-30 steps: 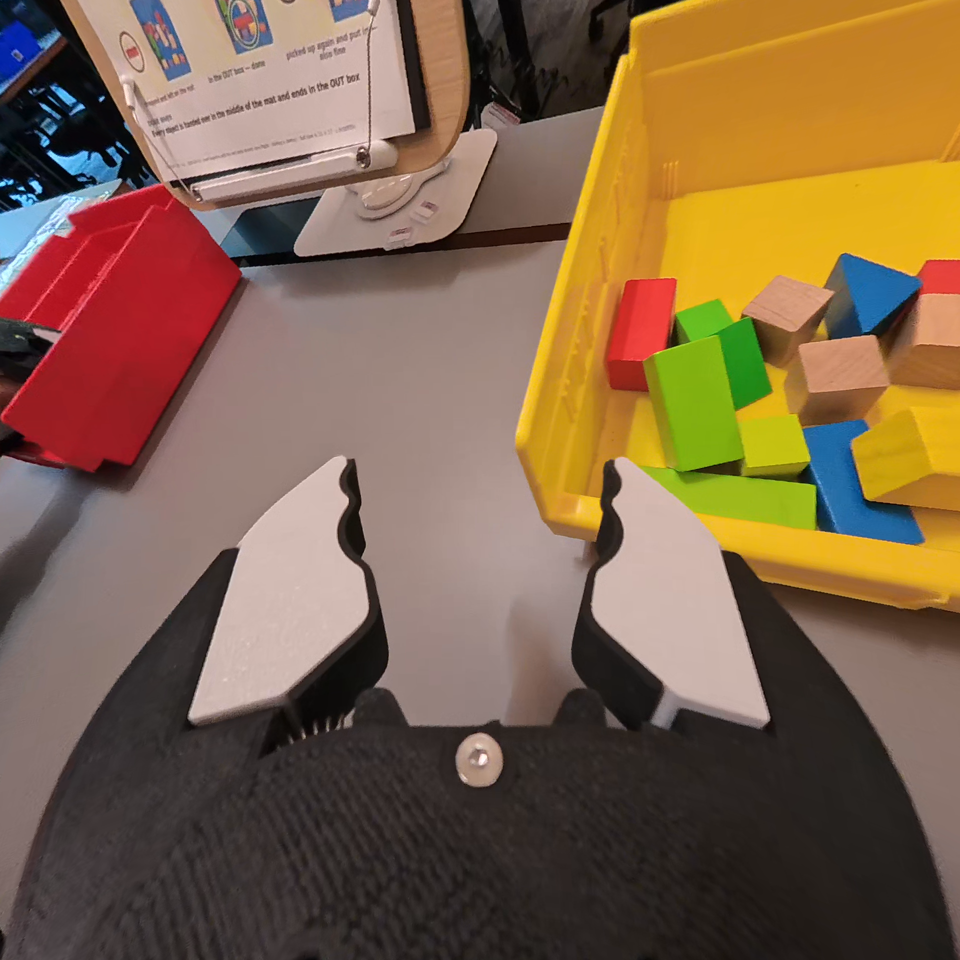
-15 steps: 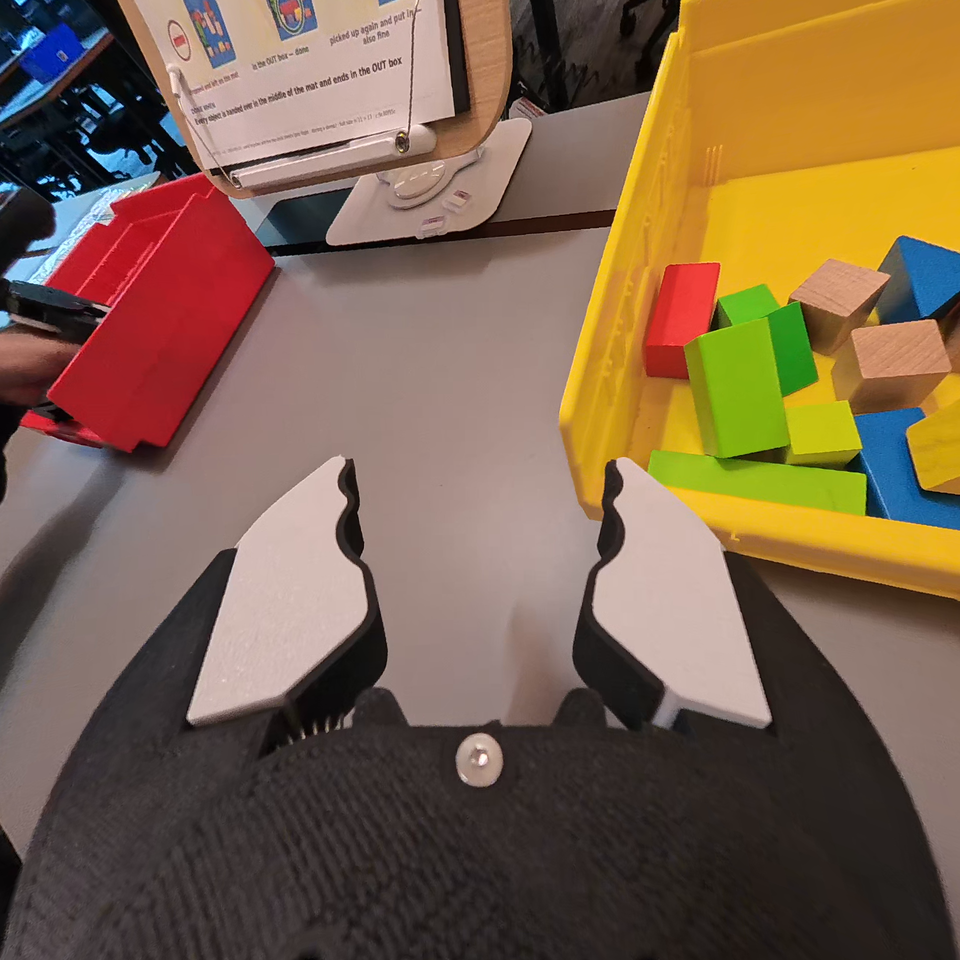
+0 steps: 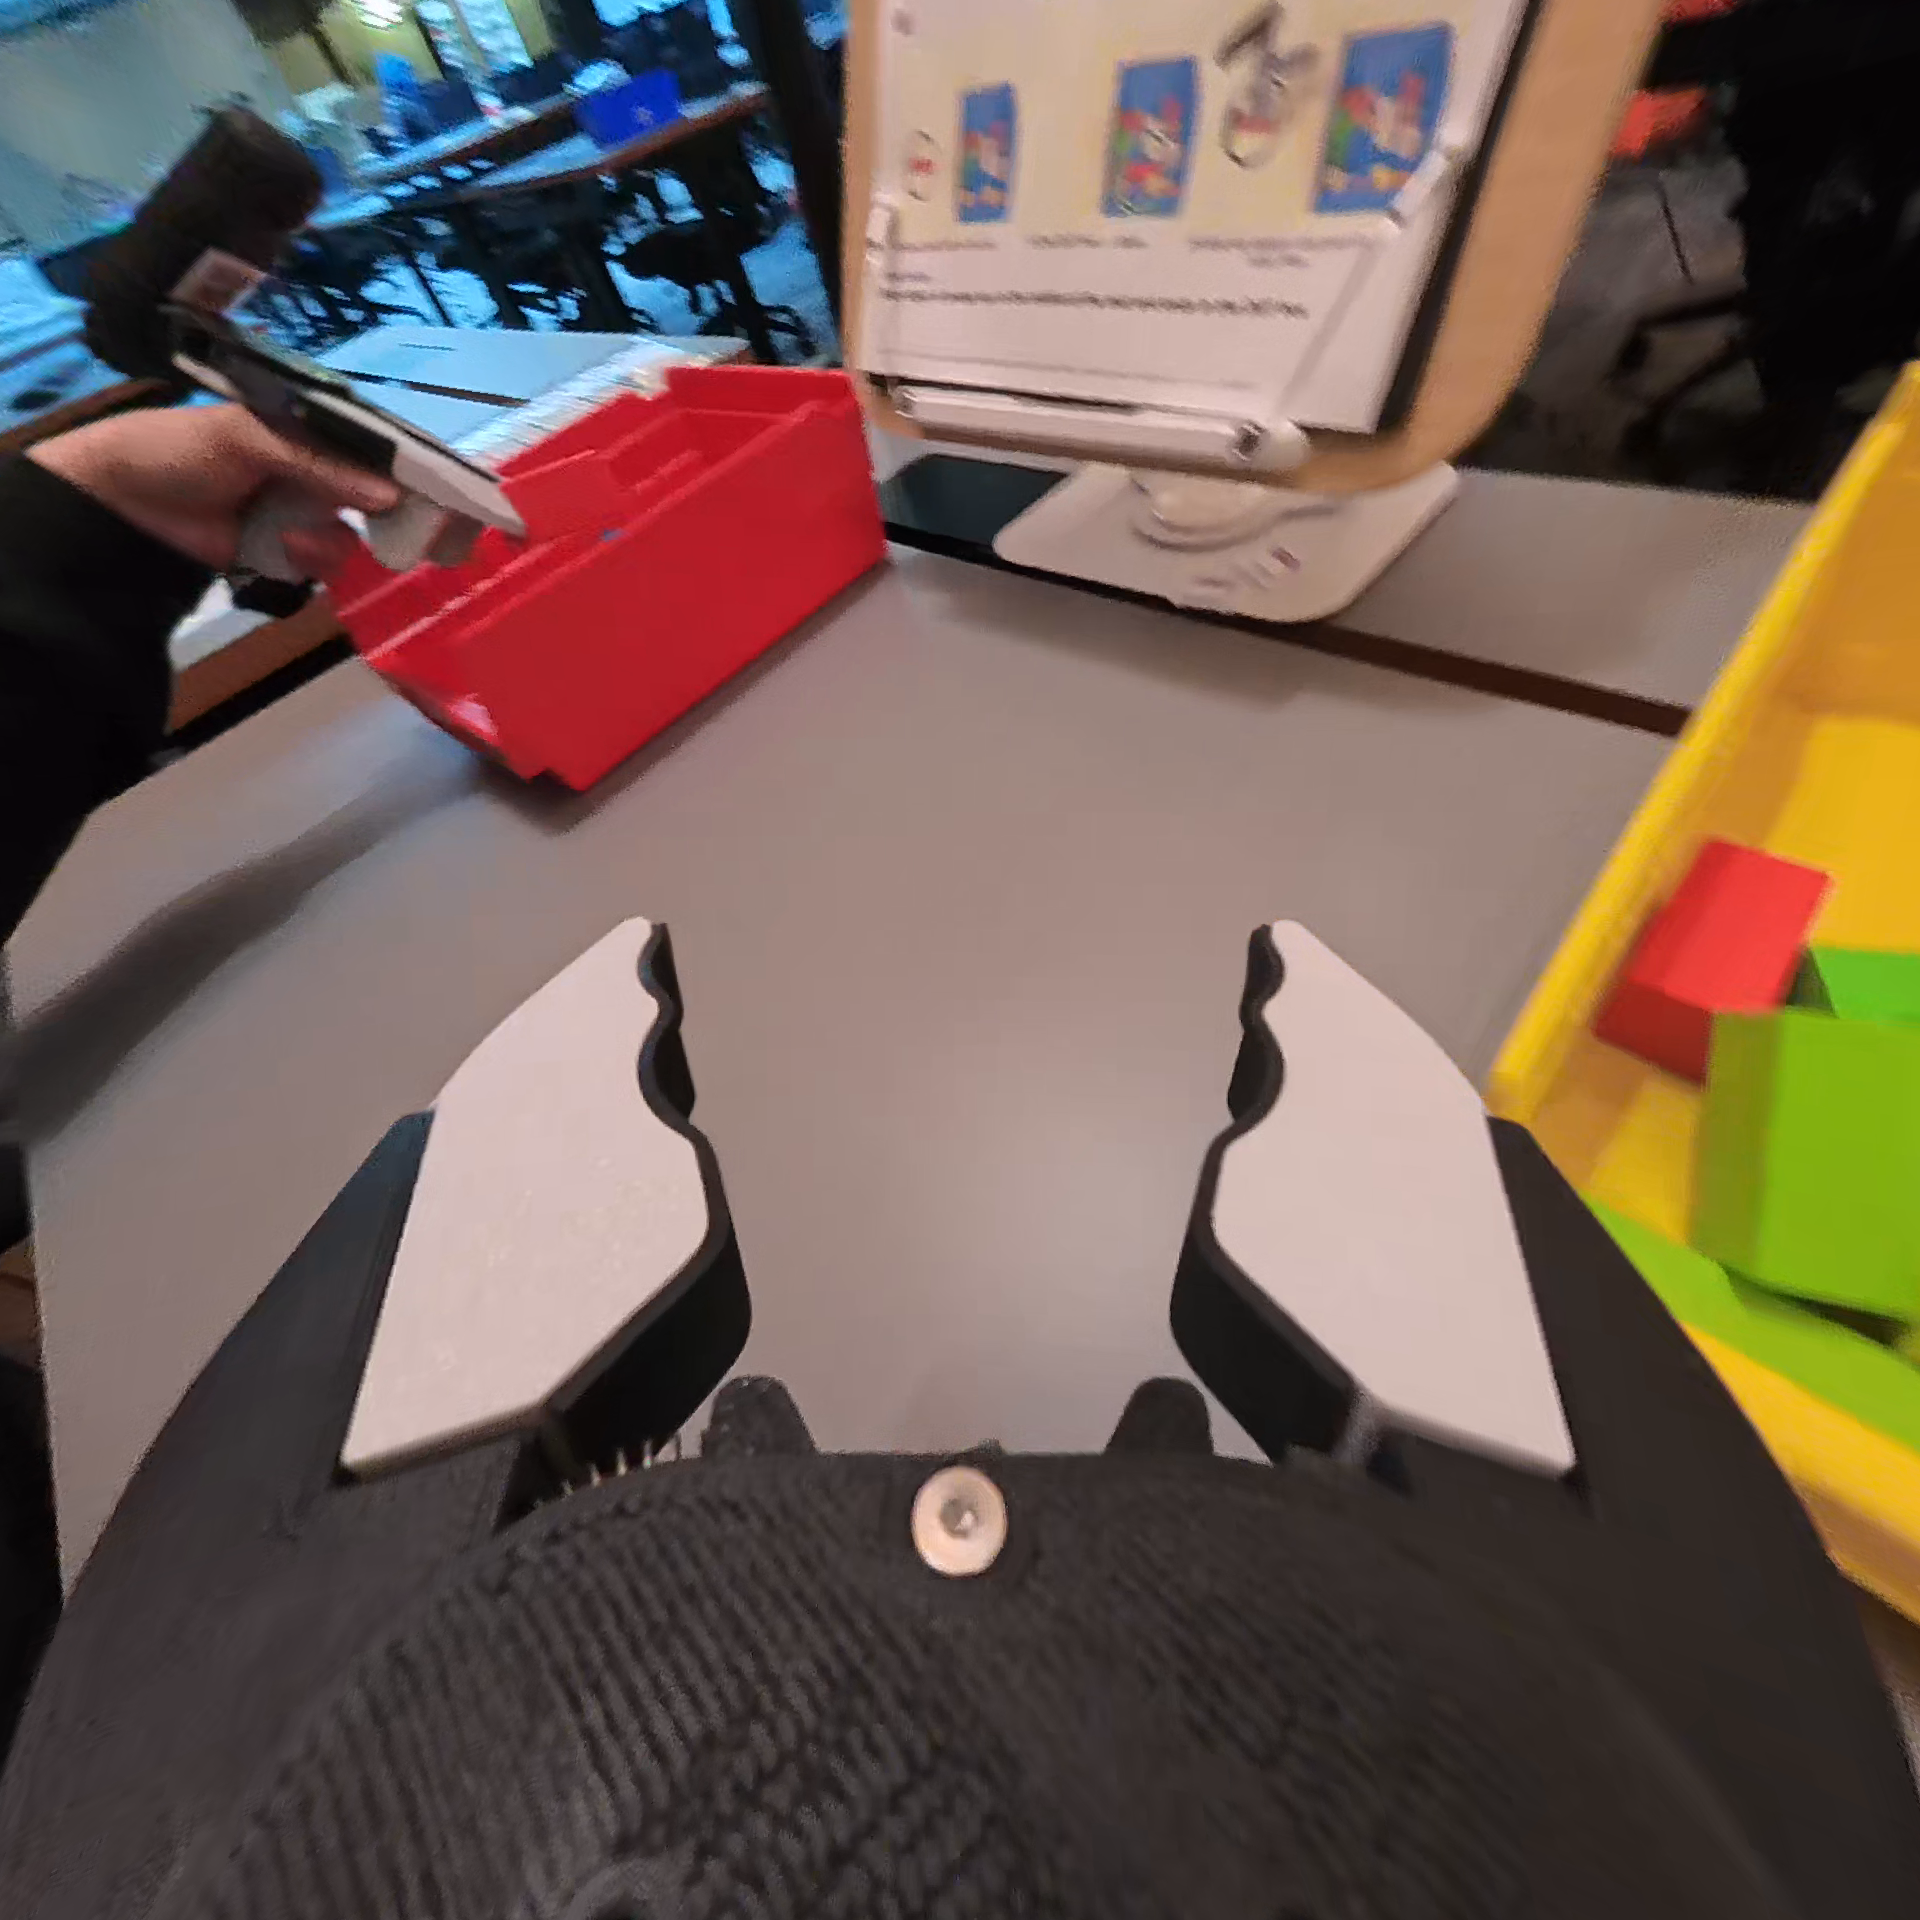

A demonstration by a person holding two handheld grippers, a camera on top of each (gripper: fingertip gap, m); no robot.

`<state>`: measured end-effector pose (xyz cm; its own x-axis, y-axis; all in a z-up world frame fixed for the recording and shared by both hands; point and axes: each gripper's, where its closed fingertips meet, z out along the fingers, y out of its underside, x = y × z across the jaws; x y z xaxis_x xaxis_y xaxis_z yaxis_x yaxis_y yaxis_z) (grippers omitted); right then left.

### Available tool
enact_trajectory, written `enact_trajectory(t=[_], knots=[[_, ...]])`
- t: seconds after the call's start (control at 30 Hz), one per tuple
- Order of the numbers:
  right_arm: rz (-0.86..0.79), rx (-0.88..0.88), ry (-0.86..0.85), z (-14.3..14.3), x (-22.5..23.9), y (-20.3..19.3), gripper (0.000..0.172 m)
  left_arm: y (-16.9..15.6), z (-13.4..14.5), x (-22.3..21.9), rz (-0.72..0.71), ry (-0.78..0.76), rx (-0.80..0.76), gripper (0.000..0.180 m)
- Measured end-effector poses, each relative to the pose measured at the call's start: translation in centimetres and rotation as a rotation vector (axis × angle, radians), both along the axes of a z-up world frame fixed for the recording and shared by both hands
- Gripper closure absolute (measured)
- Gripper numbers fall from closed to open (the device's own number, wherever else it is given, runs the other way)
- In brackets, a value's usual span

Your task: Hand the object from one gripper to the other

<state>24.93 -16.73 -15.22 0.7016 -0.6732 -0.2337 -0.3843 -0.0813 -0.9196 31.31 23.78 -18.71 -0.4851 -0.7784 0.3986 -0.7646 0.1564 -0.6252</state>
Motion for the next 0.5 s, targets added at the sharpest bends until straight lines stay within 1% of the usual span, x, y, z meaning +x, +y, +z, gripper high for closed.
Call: enact_trajectory(t=[0.03, 0.13, 0.23, 0.3, 0.4, 0.5], knots=[[0.044, 0.015, -0.032, 0.5, -0.4, 0.8, 0.067, -0.6, 1.3, -0.9, -0.039, -0.004, -0.065, 0.146], [0.166, 0.041, -0.154, 2.3, -1.4, 3.5, 0.063, -3.3, 5.2, -4.3, -0.208, 0.007, -0.277, 0.146], [0.314, 0.0, -0.31, 3.9, -2.8, 6.4, 0.062, -6.8, 8.3, -7.8, -0.435, 0.056, -0.475, 0.146], [0.4, -0.042, -0.417, 4.8, -3.7, 8.3, 0.063, -8.9, 9.0, -10.1, -0.595, 0.135, -0.56, 0.146], [0.54, -0.096, -0.554, 6.0, -5.4, 11.2, 0.068, -12.1, 8.9, -13.2, -0.812, 0.294, -0.651, 0.146], [0.698, -0.151, -0.653, 6.3, -7.5, 13.8, 0.075, -15.1, 8.8, -14.7, -0.945, 0.402, -0.704, 0.146]])
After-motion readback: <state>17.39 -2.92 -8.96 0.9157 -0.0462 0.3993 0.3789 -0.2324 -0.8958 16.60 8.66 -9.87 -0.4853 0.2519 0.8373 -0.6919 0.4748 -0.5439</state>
